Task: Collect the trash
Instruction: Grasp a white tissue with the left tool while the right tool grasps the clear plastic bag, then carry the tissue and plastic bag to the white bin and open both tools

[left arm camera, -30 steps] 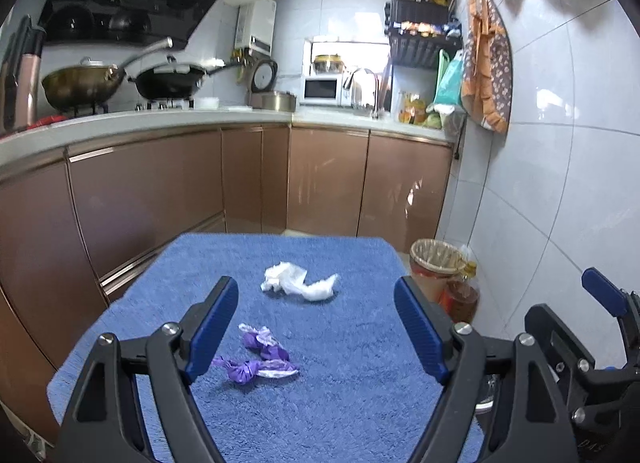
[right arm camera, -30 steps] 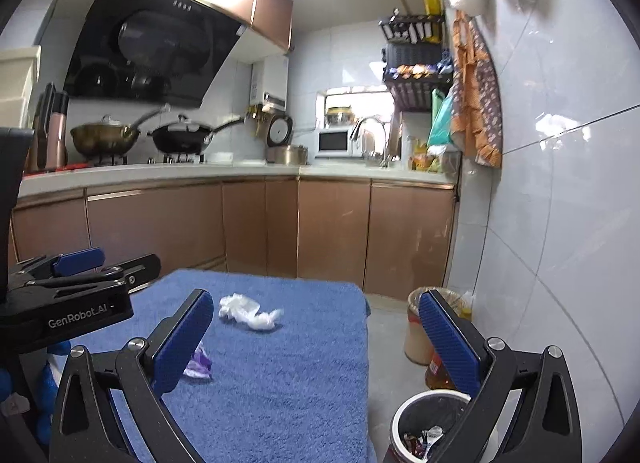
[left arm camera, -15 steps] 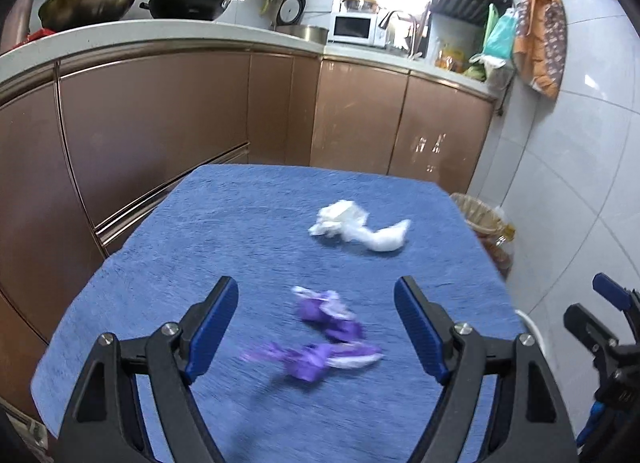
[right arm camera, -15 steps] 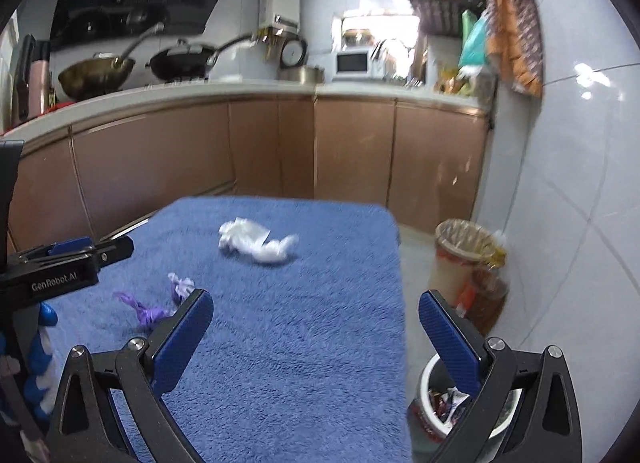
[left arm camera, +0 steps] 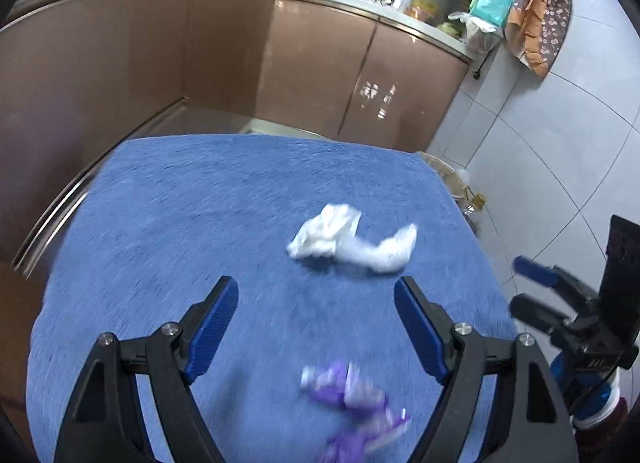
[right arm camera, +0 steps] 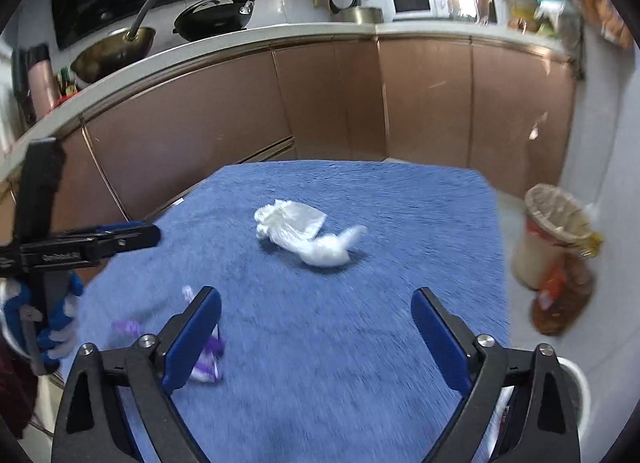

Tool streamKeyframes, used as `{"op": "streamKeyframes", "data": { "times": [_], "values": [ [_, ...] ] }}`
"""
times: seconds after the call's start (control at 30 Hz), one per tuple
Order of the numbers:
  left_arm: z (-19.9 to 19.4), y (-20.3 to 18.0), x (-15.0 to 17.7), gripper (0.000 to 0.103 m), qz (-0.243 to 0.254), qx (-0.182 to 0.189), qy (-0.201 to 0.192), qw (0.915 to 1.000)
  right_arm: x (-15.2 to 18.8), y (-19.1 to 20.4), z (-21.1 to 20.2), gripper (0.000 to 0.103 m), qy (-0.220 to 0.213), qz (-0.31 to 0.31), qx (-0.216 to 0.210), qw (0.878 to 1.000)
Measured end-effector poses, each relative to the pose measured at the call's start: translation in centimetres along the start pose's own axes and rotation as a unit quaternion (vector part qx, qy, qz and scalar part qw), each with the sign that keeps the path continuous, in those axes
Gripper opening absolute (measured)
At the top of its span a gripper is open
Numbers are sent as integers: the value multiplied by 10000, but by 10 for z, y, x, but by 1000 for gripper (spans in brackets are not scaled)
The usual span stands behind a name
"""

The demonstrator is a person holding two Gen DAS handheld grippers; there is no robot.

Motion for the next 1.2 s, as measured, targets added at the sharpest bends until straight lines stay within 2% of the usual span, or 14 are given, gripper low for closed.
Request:
{"op": "streamKeyframes", "data": {
  "times": [0.17,0.33,0.43,0.5,0.53,0.6,0.67,0.73,0.93,1.2],
  "values": [
    [58,-15,-35,79,274,26,328,9991,-20,-17,40,80,172,255,-240,9992],
    [117,-7,-46,77,78,60,764,9970,-22,-38,81,70,423,528,-304,9972],
    [138,1,-44,60,-169,198,990,9947,-23,-43,100,65,528,606,-395,9960],
    [148,5,-39,43,-317,275,1141,9926,-23,-43,110,56,593,646,-510,9948],
    [149,9,-37,40,-357,275,1114,9928,-22,-43,115,53,633,674,-598,9939],
    [148,11,-37,35,-412,301,1075,9929,-19,-44,124,40,712,733,-722,9921],
    [145,15,-36,28,-486,325,1074,9925,-14,-44,131,33,777,770,-813,9907],
    [140,20,-34,23,-575,339,1068,9920,-12,-43,127,32,735,764,-850,9907],
    [105,23,-28,22,-728,355,834,9932,-7,-34,101,30,620,691,-821,9923],
    [16,13,-18,22,-629,260,342,9971,-4,-6,27,30,229,581,-649,9959]
  ]
}}
Point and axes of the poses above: each gripper's, at about its wrist camera, not at the fingertips, and z roughly the way its jaws point, y to its left, x to its underside, the point moved 3 cm from there along z, roughly the way its jaws point
